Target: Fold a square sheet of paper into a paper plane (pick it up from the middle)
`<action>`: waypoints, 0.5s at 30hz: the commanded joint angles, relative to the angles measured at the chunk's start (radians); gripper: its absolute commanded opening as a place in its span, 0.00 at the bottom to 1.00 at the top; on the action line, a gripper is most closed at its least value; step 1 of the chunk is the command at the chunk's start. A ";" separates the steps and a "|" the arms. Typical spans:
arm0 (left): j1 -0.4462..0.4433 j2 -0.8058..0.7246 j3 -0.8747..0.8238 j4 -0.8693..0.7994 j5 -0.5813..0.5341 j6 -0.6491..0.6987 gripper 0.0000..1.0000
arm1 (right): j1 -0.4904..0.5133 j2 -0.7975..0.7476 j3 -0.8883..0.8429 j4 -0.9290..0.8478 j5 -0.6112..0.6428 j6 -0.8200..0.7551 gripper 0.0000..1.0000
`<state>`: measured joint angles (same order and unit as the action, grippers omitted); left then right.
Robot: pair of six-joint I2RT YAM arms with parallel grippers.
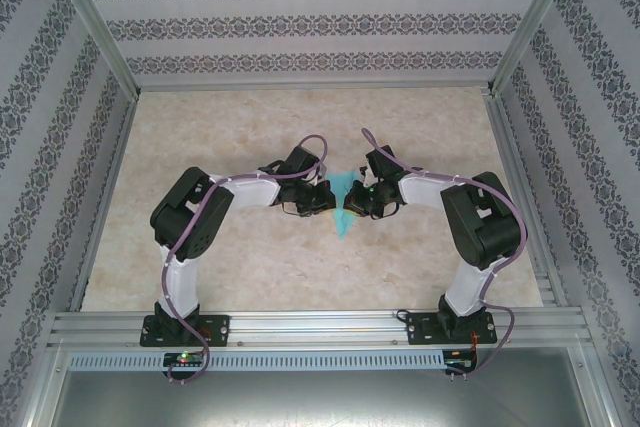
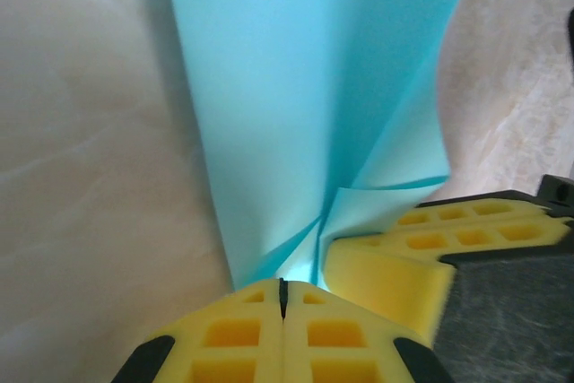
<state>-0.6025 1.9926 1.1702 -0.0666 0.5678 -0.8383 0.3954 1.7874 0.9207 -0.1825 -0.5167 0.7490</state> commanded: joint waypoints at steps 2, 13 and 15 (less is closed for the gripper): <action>-0.010 0.027 -0.012 -0.018 0.012 0.028 0.00 | 0.009 0.001 0.017 -0.021 0.008 -0.019 0.02; -0.010 0.037 0.002 -0.082 -0.033 0.076 0.00 | 0.013 -0.011 0.027 -0.013 -0.005 -0.009 0.03; -0.009 0.042 -0.002 -0.084 -0.043 0.086 0.00 | 0.019 -0.016 0.033 -0.013 -0.009 -0.004 0.03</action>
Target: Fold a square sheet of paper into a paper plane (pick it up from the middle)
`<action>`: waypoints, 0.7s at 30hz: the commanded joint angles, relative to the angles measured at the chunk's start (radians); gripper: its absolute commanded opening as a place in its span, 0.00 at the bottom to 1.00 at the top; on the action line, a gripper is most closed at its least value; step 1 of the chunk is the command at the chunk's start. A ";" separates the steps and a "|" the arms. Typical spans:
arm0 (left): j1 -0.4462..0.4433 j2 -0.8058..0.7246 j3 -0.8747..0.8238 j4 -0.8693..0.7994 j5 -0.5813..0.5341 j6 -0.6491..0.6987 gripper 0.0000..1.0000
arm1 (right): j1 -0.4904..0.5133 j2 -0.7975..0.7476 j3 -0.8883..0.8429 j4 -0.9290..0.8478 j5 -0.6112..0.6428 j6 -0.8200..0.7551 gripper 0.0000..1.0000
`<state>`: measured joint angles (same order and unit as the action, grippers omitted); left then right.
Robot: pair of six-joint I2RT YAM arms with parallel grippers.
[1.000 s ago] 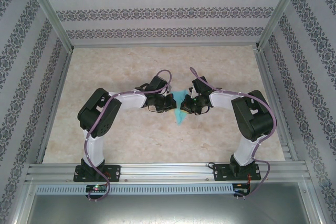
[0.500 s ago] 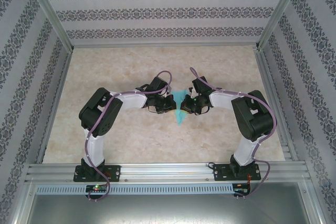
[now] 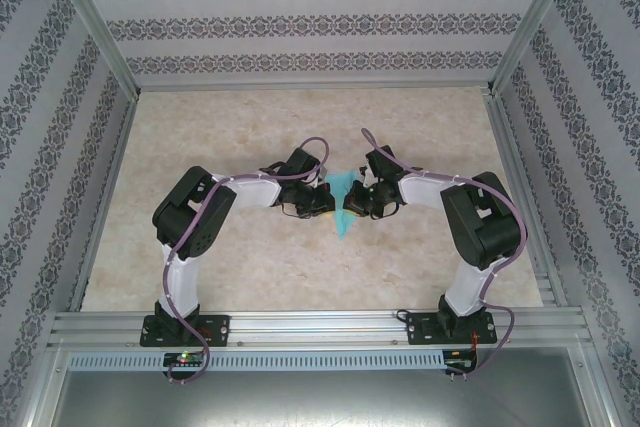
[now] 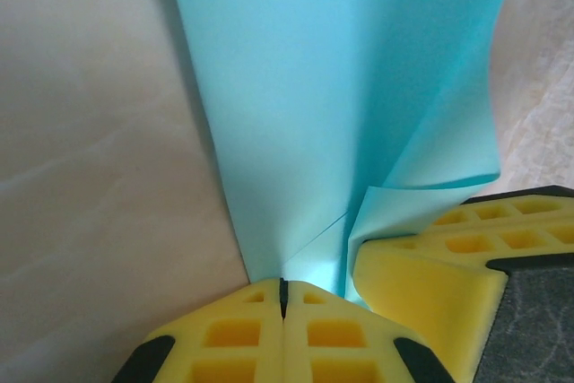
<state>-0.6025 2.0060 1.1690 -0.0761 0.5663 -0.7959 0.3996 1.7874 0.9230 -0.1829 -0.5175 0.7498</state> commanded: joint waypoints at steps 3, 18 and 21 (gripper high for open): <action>-0.009 0.041 -0.006 -0.067 -0.042 0.049 0.00 | 0.018 -0.015 0.039 -0.012 -0.012 -0.001 0.03; -0.001 0.057 -0.012 -0.028 -0.012 0.050 0.00 | 0.052 0.028 0.065 -0.001 -0.045 0.011 0.05; 0.001 0.051 -0.022 -0.009 0.000 0.043 0.00 | 0.050 0.039 0.058 0.006 -0.041 0.019 0.05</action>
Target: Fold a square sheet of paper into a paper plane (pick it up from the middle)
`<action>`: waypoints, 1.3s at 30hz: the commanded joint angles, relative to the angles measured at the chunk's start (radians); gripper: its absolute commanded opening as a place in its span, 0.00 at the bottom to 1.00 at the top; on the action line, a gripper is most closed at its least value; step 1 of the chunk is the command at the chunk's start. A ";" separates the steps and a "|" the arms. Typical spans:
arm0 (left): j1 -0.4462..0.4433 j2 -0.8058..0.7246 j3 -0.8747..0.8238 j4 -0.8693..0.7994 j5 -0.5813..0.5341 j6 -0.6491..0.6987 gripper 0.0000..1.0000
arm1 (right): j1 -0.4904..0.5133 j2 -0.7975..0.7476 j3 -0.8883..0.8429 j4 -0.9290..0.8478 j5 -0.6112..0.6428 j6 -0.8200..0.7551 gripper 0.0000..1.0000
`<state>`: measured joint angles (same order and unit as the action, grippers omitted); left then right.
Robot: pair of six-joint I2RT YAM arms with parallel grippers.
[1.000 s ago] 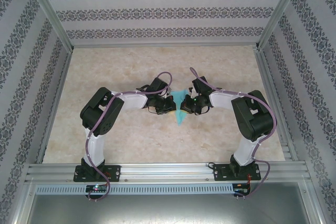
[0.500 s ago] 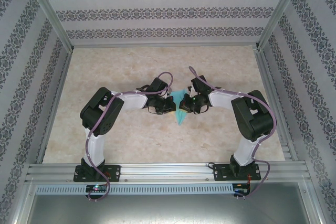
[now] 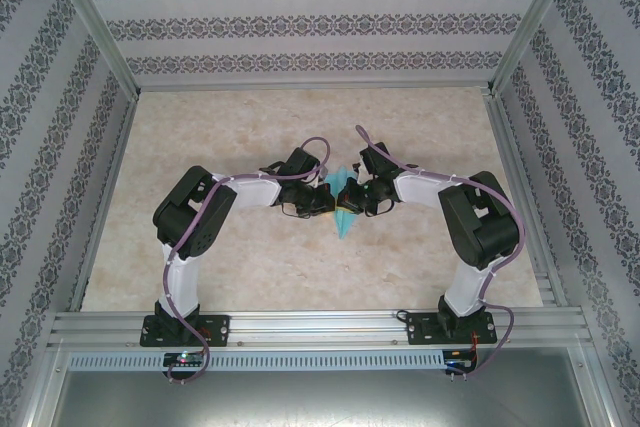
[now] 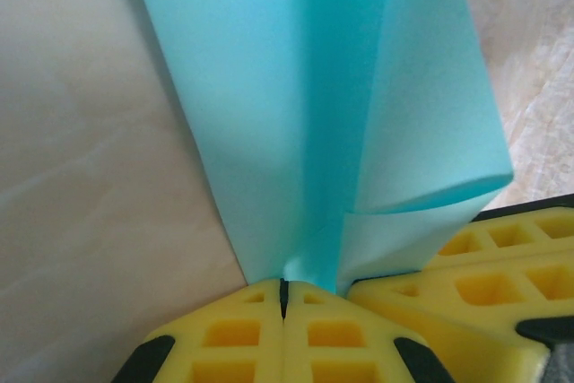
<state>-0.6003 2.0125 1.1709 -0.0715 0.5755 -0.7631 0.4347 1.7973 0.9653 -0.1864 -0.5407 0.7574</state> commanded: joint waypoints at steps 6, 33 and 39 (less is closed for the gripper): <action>0.002 0.032 -0.031 0.001 0.003 0.002 0.00 | 0.014 0.049 0.014 0.025 -0.010 0.026 0.07; 0.011 0.023 -0.038 0.041 0.034 -0.018 0.00 | -0.020 0.080 -0.102 0.268 -0.075 0.161 0.24; 0.014 0.010 -0.045 0.081 0.052 -0.044 0.00 | -0.028 0.083 -0.139 0.365 -0.103 0.213 0.26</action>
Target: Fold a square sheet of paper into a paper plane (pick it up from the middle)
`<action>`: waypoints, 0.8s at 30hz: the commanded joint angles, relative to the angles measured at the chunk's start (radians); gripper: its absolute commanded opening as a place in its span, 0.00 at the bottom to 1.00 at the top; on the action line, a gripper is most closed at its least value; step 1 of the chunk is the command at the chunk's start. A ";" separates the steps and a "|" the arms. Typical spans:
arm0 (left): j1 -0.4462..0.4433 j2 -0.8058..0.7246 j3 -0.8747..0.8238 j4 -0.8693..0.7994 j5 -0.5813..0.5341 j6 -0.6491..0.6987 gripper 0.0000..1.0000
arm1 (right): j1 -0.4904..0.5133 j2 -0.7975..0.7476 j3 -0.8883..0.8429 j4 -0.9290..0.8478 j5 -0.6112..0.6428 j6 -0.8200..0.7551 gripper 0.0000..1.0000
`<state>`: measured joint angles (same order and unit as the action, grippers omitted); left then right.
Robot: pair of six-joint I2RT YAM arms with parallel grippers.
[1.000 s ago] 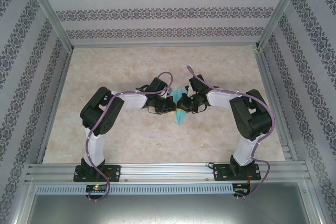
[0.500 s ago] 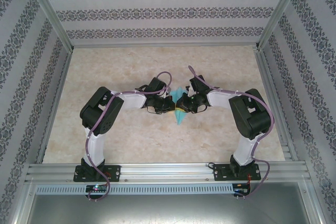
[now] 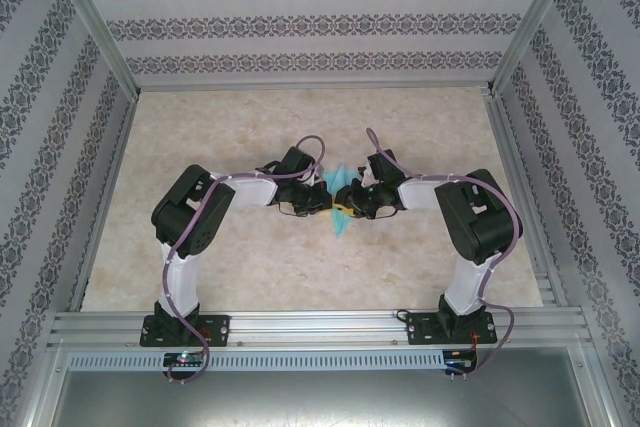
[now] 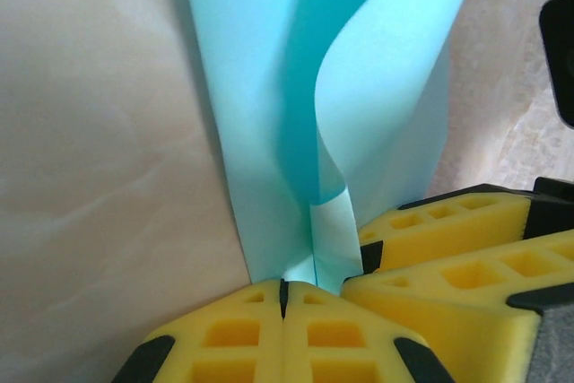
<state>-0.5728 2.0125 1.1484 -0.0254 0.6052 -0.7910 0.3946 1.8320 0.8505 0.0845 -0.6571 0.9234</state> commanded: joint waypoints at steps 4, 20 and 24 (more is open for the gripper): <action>-0.013 0.000 -0.021 0.044 0.026 -0.024 0.00 | 0.000 0.046 -0.047 0.148 0.011 0.086 0.25; -0.013 0.009 -0.024 0.047 0.031 -0.020 0.00 | -0.003 0.055 -0.078 0.248 -0.007 0.158 0.16; -0.012 0.002 -0.022 0.056 0.031 -0.026 0.00 | -0.003 0.058 -0.089 0.241 0.001 0.154 0.19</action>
<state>-0.5678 2.0125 1.1408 0.0040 0.6056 -0.8097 0.3832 1.8568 0.7822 0.3180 -0.6640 1.0714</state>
